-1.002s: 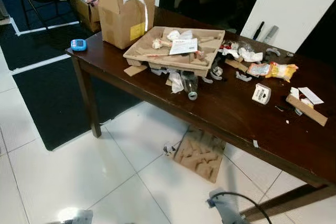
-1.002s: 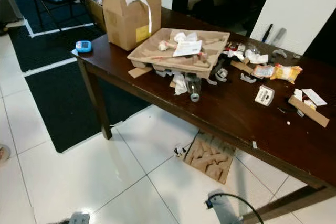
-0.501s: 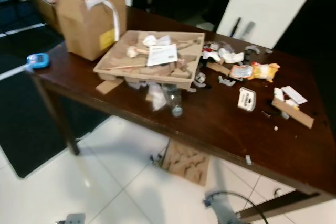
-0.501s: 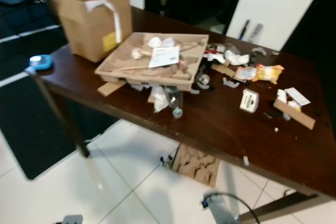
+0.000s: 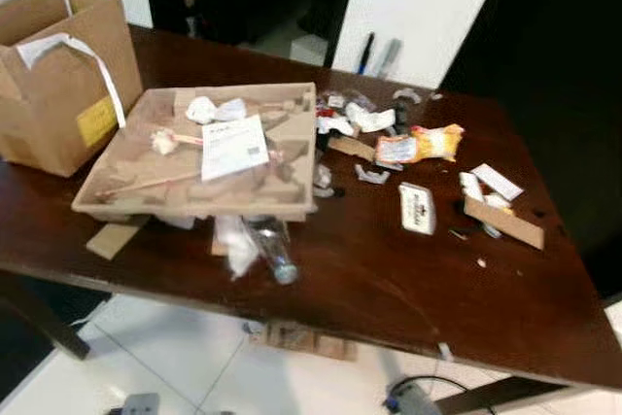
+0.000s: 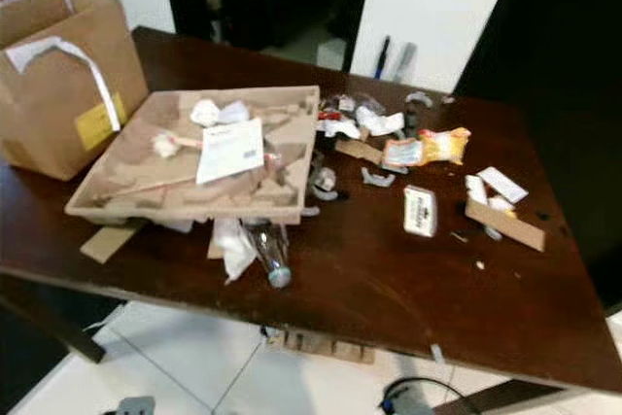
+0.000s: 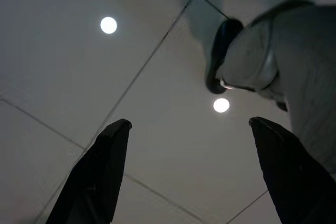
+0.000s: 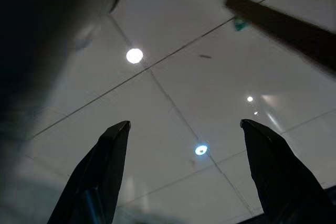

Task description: Picking trash to rubbish bin

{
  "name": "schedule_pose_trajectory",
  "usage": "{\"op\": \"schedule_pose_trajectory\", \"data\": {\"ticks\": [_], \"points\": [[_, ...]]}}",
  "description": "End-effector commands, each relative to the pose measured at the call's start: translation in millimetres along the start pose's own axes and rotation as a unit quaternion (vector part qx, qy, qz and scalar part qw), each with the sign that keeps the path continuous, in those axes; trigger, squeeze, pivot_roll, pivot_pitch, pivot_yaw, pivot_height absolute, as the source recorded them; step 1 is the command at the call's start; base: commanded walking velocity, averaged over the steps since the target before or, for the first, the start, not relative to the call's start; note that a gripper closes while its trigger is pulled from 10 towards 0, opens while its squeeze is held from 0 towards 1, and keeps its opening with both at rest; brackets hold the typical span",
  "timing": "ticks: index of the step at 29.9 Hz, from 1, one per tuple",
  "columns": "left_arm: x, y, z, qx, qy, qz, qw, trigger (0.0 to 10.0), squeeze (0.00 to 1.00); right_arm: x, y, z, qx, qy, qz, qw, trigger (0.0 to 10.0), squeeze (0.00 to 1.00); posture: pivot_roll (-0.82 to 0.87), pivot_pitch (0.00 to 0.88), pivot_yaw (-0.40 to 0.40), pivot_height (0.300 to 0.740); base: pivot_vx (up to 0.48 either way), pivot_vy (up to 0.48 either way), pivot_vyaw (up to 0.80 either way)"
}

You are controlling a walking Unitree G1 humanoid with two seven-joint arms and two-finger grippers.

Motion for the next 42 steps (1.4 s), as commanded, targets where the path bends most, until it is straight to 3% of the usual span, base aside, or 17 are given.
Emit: {"op": "schedule_pose_trajectory", "data": {"ticks": [1, 5, 6, 16, 17, 19, 23, 24, 25, 28, 31, 34, 36, 38, 39, 41, 42], "points": [[-2.7, -18.7, 2.5, -0.012, 0.002, -0.025, 1.000, 10.0, 0.00, -0.9, -16.6, 7.9, 0.003, -0.014, -0.025, 1.000, 10.0, 0.00, 0.22, 0.106, -0.104, 0.740, 0.000, 0.000, 0.00], [-5.1, -25.9, -9.3, -0.030, 0.029, -0.031, 0.999, 10.0, 0.00, -2.3, -29.3, 14.9, 0.007, -0.027, -0.040, 0.999, 10.0, 0.00, 0.23, 0.109, -0.108, 0.740, 0.000, 0.000, 0.00], [-9.7, -33.9, -32.4, -0.060, 0.079, -0.036, 0.994, 10.0, 0.00, -2.8, -35.3, 16.8, 0.010, -0.030, -0.047, 0.998, 10.0, 0.00, 0.23, 0.109, -0.110, 0.740, 0.000, 0.000, 0.00], [-36.1, -41.2, -121.9, -0.152, 0.248, -0.013, 0.957, 10.0, 0.00, -3.7, -52.9, 13.3, 0.013, -0.017, -0.074, 0.997, 10.0, 0.00, 0.23, 0.111, -0.113, 0.740, 0.000, 0.000, 0.00], [-48.4, -28.2, -156.0, -0.162, 0.298, 0.021, 0.940, 10.0, 0.00, -3.7, -54.6, 12.0, -0.002, -0.012, -0.079, 0.997, 10.0, 0.00, 0.26, 0.112, -0.124, 0.740, 0.000, 0.000, 0.00], [-60.7, -10.9, -184.2, -0.165, 0.340, 0.059, 0.924, 10.0, 0.00, -3.9, -55.2, 12.7, -0.020, -0.014, -0.083, 0.996, 10.0, 0.00, 0.26, 0.112, -0.124, 0.740, 0.000, 0.000, 0.00], [-80.7, 20.3, -218.4, -0.158, 0.394, 0.125, 0.897, 10.0, 0.00, -4.2, -55.3, 13.8, -0.037, -0.015, -0.087, 0.995, 10.0, 0.00, 0.26, 0.111, -0.126, 0.740, 0.000, 0.000, 0.00], [-101.1, 51.4, -244.6, -0.149, 0.435, 0.182, 0.869, 10.0, 0.00, -4.2, -54.6, 13.1, -0.041, -0.009, -0.088, 0.995, 10.0, 0.00, 0.27, 0.109, -0.129, 0.740, 0.000, 0.000, 0.00], [-101.1, 51.4, -244.6, -0.149, 0.435, 0.182, 0.869, 10.0, 0.00, -4.2, -54.6, 13.1, -0.041, -0.009, -0.088, 0.995, 10.0, 0.00, 0.27, 0.109, -0.129, 0.740, 0.000, 0.000, 0.00], [-148.2, 140.9, -274.9, -0.124, 0.458, 0.338, 0.813, 10.0, 0.00, -3.5, -52.0, 4.3, -0.044, 0.021, -0.088, 0.995, 10.0, 0.00, 0.27, 0.108, -0.126, 0.740, 0.000, 0.000, 0.00], [-201.7, 230.5, -268.5, -0.023, 0.455, 0.469, 0.757, 10.0, 0.00, -2.7, -48.9, -2.1, -0.047, 0.035, -0.087, 0.995, 10.0, 0.00, 0.27, 0.109, -0.123, 0.740, 0.000, 0.000, 0.00], [-216.7, 254.6, -260.2, 0.004, 0.443, 0.505, 0.741, 10.0, 0.00, -2.5, -48.5, -2.7, -0.048, 0.035, -0.086, 0.995, 10.0, 0.00, 0.27, 0.109, -0.123, 0.740, 0.000, 0.000, 0.00], [-245.7, 297.6, -236.3, 0.037, 0.399, 0.579, 0.710, 10.0, 0.00, -2.3, -48.7, -3.9, -0.049, 0.036, -0.086, 0.994, 10.0, 0.00, 0.26, 0.111, -0.118, 0.740, 0.000, 0.000, 0.00], [-245.7, 297.6, -236.3, 0.037, 0.399, 0.579, 0.710, 10.0, 0.00, -2.3, -48.7, -3.9, -0.049, 0.036, -0.086, 0.994, 10.0, 0.00, 0.26, 0.111, -0.118, 0.740, 0.000, 0.000, 0.00], [-275.2, 338.6, -195.9, 0.080, 0.323, 0.659, 0.675, 10.0, 0.00, -2.1, -50.7, -6.3, -0.048, 0.039, -0.088, 0.994, 10.0, 0.00, 0.25, 0.114, -0.110, 0.740, 0.000, 0.000, 0.00], [-275.2, 338.6, -195.9, 0.080, 0.323, 0.659, 0.675, 10.0, 0.00, -2.1, -50.7, -6.3, -0.048, 0.039, -0.088, 0.994, 10.0, 0.00, 0.25, 0.114, -0.110, 0.740, 0.000, 0.000, 0.00], [-285.3, 363.1, -146.7, 0.121, 0.222, 0.704, 0.663, 10.0, 0.00, -2.0, -55.8, -8.6, -0.045, 0.041, -0.092, 0.994, 10.0, 0.00, 0.24, 0.116, -0.103, 0.740, 0.000, 0.000, 0.00]]}}
Point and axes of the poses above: a point about 5 cm out from each wrist's last joint towards the gripper, its own x axis pointing out of the wrist towards the gripper, its own y axis along the axis of the wrist's last joint, z = x × y, the point moved 5 cm from there along x, pointing out of the wrist towards the gripper
